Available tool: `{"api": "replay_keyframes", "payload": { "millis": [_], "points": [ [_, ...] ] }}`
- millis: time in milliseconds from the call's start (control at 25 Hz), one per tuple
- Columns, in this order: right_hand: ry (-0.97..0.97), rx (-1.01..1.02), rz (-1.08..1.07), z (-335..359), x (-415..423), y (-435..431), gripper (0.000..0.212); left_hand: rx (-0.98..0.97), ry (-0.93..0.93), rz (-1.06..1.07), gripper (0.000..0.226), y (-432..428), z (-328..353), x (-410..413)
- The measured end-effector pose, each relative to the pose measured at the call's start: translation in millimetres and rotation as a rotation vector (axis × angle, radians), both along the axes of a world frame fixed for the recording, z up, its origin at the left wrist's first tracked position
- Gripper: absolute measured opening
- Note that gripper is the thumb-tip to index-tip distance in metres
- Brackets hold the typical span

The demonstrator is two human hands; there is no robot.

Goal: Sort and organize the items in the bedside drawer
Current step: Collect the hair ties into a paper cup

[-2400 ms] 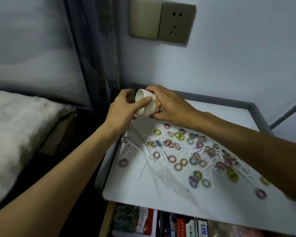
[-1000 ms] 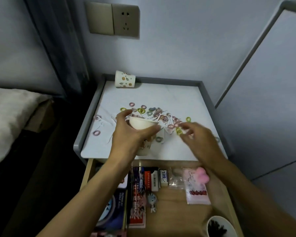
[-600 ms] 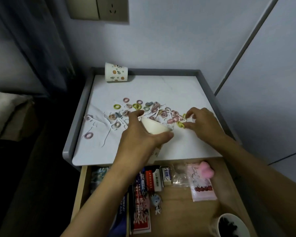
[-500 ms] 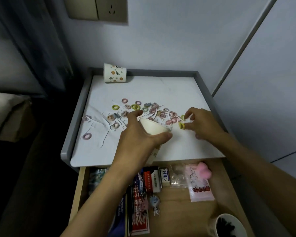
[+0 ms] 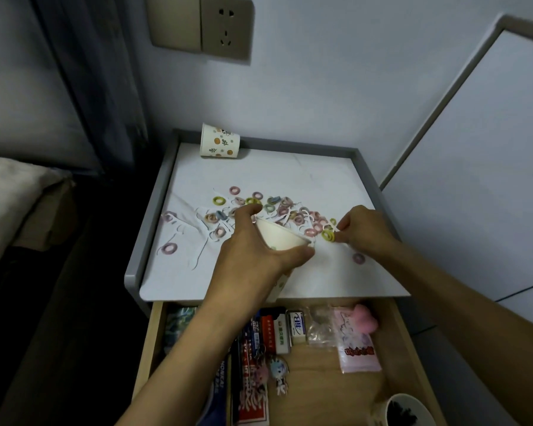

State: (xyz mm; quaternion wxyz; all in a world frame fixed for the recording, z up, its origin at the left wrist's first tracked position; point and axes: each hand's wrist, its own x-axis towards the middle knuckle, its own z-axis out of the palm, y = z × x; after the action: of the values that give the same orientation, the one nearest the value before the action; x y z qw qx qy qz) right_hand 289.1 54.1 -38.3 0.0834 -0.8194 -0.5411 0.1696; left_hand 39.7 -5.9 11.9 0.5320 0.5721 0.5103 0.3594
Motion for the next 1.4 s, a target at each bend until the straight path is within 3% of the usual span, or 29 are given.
{"api": "replay_keyframes", "payload": {
  "millis": [240, 480, 720, 840, 960, 1080, 1240, 1400],
  "points": [
    [-0.095, -0.027, -0.002, 1, -9, -5, 0.036, 0.01, -0.006, 0.017, 0.092, 3, 1, -1],
    [0.066, 0.146, -0.082, 14, -1, -14, 0.021, 0.03, 0.043, -0.004, 0.092, 3, -4, 1],
    [-0.086, 0.216, 0.05, 6, 17, -34, 0.023, 0.073, 0.11, -0.029, 0.091, 0, -10, 12],
    [0.142, 0.355, 0.043, 11, 7, -48, 0.019, 0.126, 0.174, -0.059, 0.093, -1, -16, 17],
    [0.3, 0.49, 0.169, 32, -13, -58, 0.016, 0.196, 0.25, -0.088, 0.102, -1, -20, 18],
    [0.487, 0.455, 0.314, 55, -31, -64, 0.017, 0.245, 0.287, -0.105, 0.107, -1, -23, 18],
    [0.427, 0.331, 0.511, 51, -51, -72, 0.013, 0.298, 0.298, -0.15, 0.11, -1, -25, 18],
    [0.413, 0.319, 0.507, 47, -58, -72, 0.019, 0.311, 0.294, -0.177, 0.108, -3, -23, 21]
  ]
}}
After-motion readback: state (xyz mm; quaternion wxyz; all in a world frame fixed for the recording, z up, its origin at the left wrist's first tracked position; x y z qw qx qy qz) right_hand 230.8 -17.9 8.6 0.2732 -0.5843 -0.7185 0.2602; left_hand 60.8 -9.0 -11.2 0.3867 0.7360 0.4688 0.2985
